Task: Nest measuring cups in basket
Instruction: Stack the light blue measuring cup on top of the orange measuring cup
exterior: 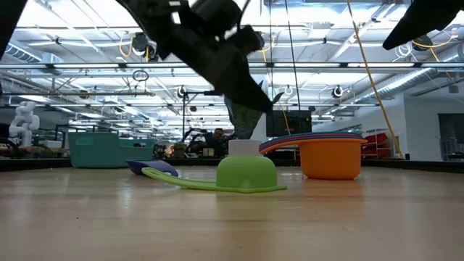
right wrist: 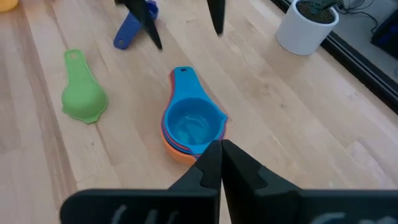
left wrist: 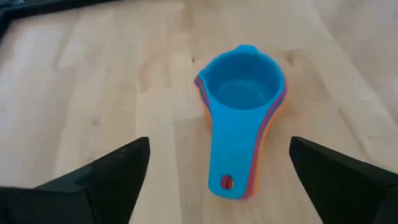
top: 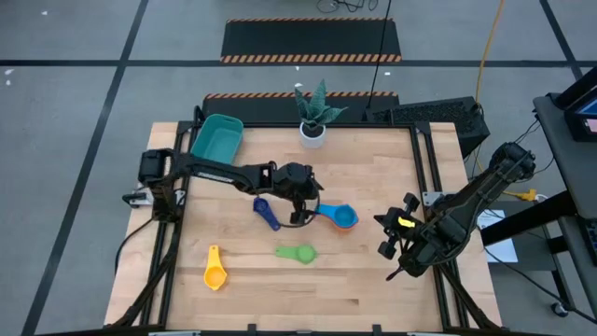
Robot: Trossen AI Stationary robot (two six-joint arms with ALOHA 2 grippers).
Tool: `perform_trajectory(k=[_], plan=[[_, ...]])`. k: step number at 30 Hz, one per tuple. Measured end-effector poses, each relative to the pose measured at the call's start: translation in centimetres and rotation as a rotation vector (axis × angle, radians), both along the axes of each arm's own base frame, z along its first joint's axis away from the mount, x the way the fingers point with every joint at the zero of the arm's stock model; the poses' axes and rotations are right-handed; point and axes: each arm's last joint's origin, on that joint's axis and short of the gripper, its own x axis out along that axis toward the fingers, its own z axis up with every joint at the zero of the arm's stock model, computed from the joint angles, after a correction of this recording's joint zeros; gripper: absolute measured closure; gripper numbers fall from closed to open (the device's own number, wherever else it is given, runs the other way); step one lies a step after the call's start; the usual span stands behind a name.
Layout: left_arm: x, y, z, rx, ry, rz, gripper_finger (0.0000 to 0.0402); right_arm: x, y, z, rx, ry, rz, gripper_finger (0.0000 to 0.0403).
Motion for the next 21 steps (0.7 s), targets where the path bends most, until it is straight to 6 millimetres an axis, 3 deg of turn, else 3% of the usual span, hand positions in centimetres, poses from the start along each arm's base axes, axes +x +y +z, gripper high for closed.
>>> perform_trajectory(k=[6,21], plan=[[0.9,0.1,-3.5,0.04,0.068,-0.034,0.0029,0.0,0.0,0.0,-0.003,0.004,0.002,0.0403],[1.5,0.1,-5.6,-0.043,0.087,-0.031,0.006,0.0,0.0,0.0,-0.001,0.005,0.003,0.0403]])
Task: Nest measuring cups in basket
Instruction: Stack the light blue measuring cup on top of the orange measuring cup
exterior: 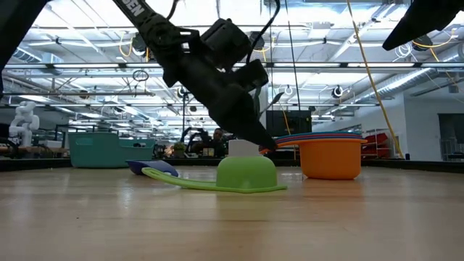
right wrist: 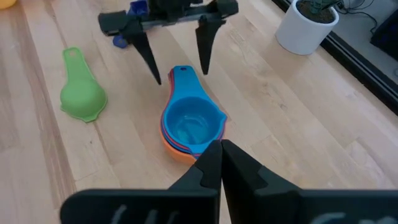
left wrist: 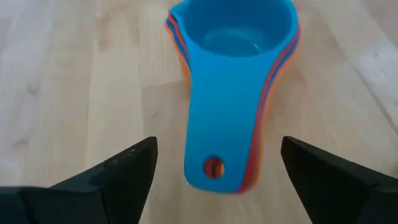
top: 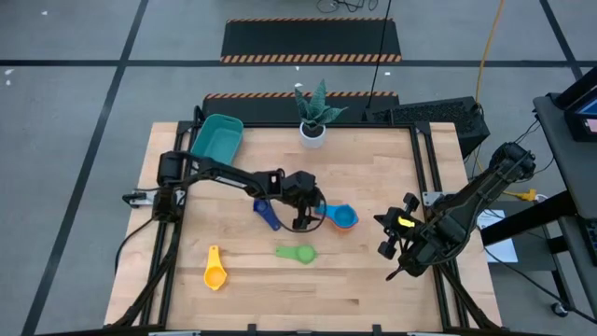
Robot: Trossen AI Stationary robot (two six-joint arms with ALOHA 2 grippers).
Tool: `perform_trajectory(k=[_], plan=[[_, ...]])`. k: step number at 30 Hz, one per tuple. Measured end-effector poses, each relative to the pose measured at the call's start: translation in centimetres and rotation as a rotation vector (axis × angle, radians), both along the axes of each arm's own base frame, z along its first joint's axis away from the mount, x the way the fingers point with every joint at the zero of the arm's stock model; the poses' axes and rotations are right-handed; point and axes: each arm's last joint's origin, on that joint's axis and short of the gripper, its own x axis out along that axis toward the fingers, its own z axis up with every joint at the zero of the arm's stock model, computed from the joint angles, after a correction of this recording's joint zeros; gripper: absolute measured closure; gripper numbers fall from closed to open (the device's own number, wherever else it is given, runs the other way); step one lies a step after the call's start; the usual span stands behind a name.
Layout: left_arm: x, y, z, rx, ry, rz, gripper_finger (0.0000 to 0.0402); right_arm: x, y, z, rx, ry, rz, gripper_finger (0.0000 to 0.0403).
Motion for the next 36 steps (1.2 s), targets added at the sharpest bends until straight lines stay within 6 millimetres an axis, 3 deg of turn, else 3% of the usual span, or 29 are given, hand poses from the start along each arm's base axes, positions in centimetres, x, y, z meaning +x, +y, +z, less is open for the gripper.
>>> perform_trajectory(k=[5,24,30,36], plan=[[0.4,-0.6,-1.4,0.002,0.004,0.011,0.0085,0.0,0.0,0.0,0.001,0.001,0.003,0.0403],[0.8,-2.2,-1.2,-0.009,-0.032,0.077,0.023,0.0,0.1,-0.1,0.038,0.034,0.016,0.0403],[0.8,-3.3,-1.2,-0.03,-0.028,0.091,0.0229,0.0,0.1,-0.1,0.037,0.033,0.015,0.0403],[0.5,-4.7,-0.3,0.088,-0.036,0.197,0.0173,0.0,0.1,-0.1,0.037,0.032,0.015,0.0403]])
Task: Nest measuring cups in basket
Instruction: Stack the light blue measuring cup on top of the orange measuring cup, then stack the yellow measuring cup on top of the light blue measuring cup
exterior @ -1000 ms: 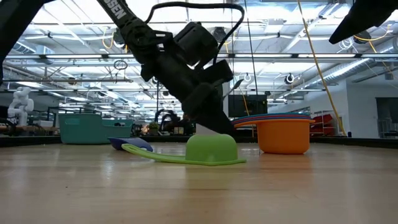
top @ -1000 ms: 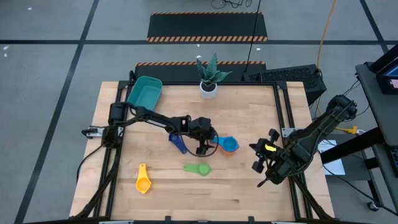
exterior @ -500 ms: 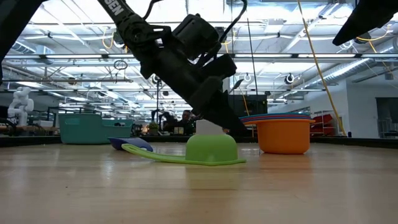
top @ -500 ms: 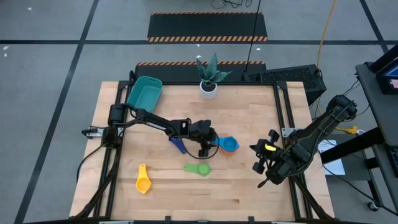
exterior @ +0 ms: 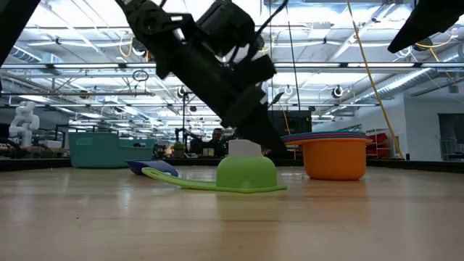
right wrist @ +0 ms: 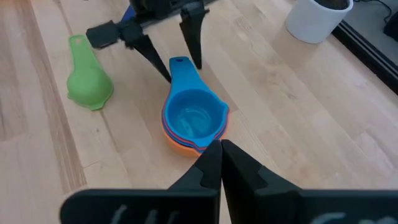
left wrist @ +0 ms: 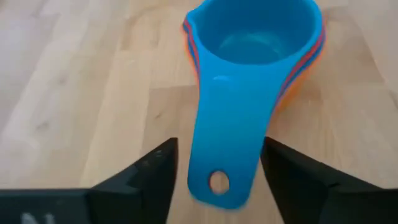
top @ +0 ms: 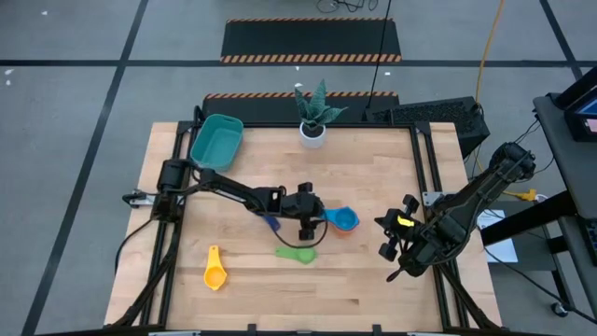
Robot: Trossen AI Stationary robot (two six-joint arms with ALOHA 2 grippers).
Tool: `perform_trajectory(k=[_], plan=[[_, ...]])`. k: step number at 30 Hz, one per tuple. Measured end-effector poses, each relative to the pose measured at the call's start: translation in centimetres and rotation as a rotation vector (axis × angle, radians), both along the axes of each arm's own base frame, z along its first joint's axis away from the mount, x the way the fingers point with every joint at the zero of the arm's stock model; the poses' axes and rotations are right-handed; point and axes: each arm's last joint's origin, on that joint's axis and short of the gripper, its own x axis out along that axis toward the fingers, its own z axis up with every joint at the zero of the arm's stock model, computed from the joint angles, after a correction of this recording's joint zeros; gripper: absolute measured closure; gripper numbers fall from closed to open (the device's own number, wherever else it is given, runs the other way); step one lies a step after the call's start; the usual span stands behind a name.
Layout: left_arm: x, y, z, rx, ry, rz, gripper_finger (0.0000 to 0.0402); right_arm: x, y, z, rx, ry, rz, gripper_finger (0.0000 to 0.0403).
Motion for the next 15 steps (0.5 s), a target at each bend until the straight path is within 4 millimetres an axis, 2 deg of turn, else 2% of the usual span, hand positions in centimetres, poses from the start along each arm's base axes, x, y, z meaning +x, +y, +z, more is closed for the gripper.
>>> perform_trajectory(k=[4,8,11,15], plan=[[-0.7,-0.8,1.5,0.007,0.013,-0.009,0.0128,0.0,0.0,0.0,0.005,-0.003,-0.004,0.0403],[-1.8,-1.7,3.0,0.002,0.062,-0.025,0.0099,0.0,0.0,0.0,0.014,-0.01,-0.013,0.0403],[-2.7,-2.7,4.4,-0.016,0.087,-0.034,0.0093,0.0,0.0,0.0,0.027,-0.019,-0.025,0.0403],[-4.9,-4.5,5.4,-0.031,0.209,-0.048,0.0105,0.2,0.2,0.1,0.047,-0.039,-0.025,0.0403]])
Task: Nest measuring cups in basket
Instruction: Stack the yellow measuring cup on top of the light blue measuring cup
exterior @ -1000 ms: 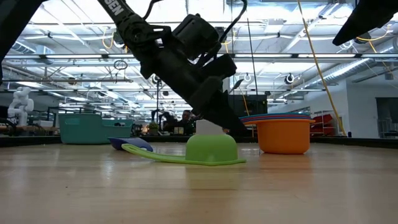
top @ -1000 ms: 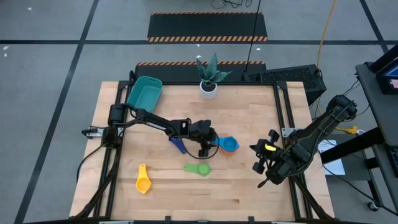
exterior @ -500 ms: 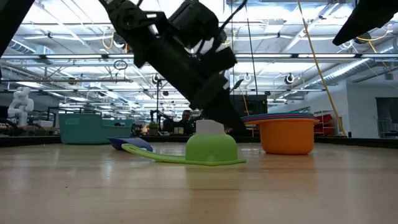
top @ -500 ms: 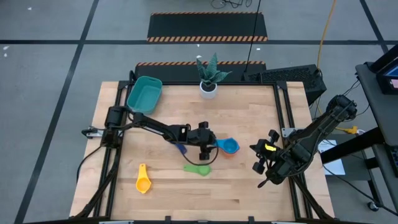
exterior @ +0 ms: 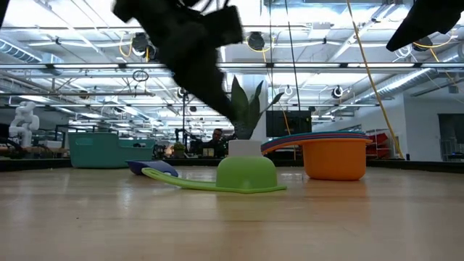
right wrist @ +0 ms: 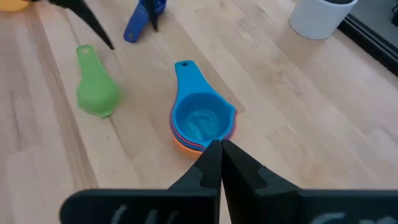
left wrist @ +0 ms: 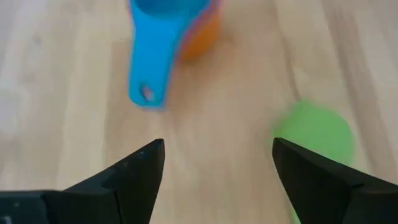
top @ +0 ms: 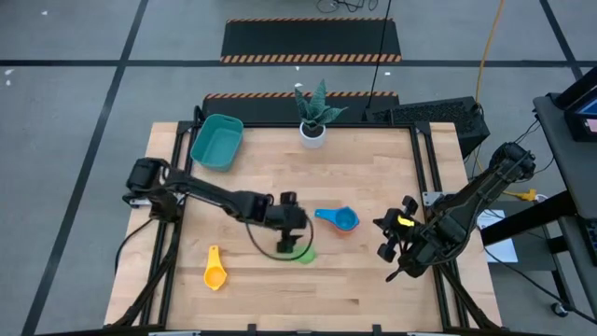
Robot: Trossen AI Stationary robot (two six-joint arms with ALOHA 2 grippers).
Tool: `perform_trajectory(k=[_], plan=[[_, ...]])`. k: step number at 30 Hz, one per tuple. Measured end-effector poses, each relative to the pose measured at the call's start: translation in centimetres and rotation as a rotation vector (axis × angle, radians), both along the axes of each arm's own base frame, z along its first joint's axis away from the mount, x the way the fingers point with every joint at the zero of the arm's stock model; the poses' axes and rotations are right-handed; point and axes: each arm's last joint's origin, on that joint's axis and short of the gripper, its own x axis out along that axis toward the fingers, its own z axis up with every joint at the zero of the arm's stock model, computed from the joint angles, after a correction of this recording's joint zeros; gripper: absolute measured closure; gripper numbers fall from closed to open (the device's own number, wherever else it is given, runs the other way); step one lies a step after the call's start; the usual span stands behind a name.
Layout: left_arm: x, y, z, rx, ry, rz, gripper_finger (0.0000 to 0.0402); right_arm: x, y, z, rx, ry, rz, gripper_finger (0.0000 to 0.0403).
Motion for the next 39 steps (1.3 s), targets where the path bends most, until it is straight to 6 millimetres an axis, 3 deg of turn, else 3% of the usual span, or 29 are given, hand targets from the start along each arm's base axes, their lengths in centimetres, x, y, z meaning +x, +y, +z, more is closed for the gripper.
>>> perform_trajectory(k=[10,19,24,33,39], plan=[[-6.8,-5.2,0.0,0.122,0.446,-0.187,0.0163,0.2,0.2,0.1,0.019,-0.022,0.003,0.0403],[-11.6,-6.8,-0.3,0.388,0.773,-0.335,0.0174,0.6,0.6,0.0,0.034,-0.045,0.017,0.0403],[-13.9,-7.8,-1.1,0.433,0.905,-0.506,0.0174,1.3,1.2,-0.1,0.028,-0.059,0.058,0.0403],[-18.0,-9.5,-3.2,0.587,1.004,-0.822,0.0174,2.0,1.9,0.0,0.065,-0.091,0.109,0.0403],[-19.2,-10.7,-4.6,0.643,0.932,-0.994,0.0173,2.1,2.0,0.0,0.067,-0.097,0.113,0.0403]])
